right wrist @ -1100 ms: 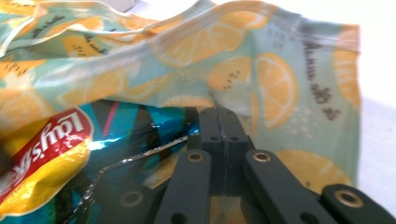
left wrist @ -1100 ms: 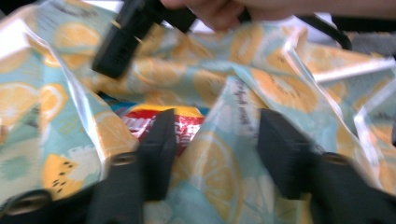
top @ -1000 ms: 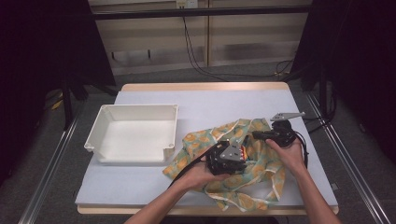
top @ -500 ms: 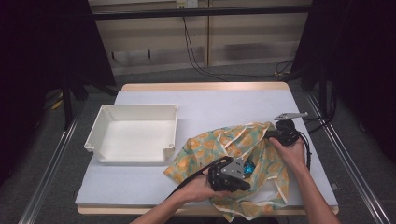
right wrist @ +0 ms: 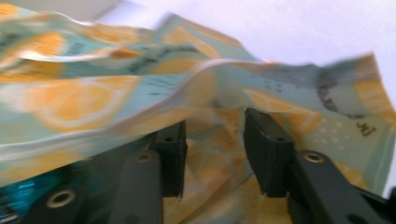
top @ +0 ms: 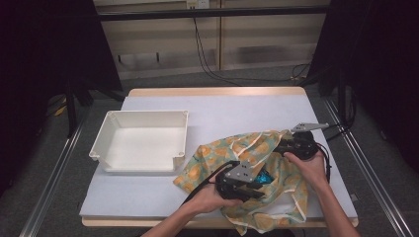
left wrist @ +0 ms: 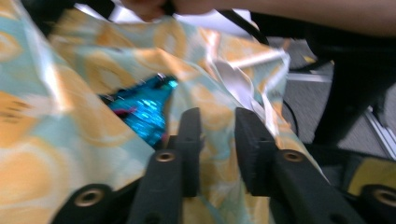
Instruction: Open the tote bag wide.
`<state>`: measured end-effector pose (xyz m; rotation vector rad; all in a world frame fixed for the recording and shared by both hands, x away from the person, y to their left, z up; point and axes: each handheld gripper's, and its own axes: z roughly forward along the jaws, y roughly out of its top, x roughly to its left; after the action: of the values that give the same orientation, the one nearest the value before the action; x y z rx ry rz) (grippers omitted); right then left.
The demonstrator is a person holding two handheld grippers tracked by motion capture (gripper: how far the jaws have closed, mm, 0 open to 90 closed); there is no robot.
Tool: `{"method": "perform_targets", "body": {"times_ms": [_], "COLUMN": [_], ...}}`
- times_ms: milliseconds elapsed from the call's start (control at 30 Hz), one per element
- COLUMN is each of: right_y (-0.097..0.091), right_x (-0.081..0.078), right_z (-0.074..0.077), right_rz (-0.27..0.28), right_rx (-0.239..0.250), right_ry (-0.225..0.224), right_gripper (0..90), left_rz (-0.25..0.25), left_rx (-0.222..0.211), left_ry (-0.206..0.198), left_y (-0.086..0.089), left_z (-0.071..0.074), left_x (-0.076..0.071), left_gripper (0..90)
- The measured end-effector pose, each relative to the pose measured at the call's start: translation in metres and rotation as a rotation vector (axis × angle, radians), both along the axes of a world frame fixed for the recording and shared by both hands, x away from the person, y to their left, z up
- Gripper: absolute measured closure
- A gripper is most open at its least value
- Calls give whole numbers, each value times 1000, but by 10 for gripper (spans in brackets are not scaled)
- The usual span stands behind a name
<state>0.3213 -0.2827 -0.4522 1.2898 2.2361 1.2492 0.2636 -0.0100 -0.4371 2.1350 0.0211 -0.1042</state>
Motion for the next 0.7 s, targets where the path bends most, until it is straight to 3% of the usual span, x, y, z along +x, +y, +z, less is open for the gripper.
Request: {"method": "perform_targets", "body": {"times_ms": [233, 367, 500, 567, 700], "right_y": [-3, -9, -11, -11, -13], "right_x": [-37, -51, -59, -62, -65], "right_z": [10, 8, 1, -4, -9], "right_rz": [9, -20, -31, -33, -37], "right_rx": [19, 8, -5, -10, -16], "right_ry": [-38, -46, -37, -35, -24], "right_gripper": [555, 555, 557, 557, 556], "left_rz": [8, 15, 81, 74, 72], "left_rx": [-21, 36, 110, 138, 152], "left_ry": [-24, -38, -83, -97, -138], "left_y": [-5, -24, -35, -36, -38], "left_z": [21, 21, 6, 1, -4], "left_x": [7, 14, 22, 23, 21], "left_gripper": [788, 783, 678, 652, 537]}}
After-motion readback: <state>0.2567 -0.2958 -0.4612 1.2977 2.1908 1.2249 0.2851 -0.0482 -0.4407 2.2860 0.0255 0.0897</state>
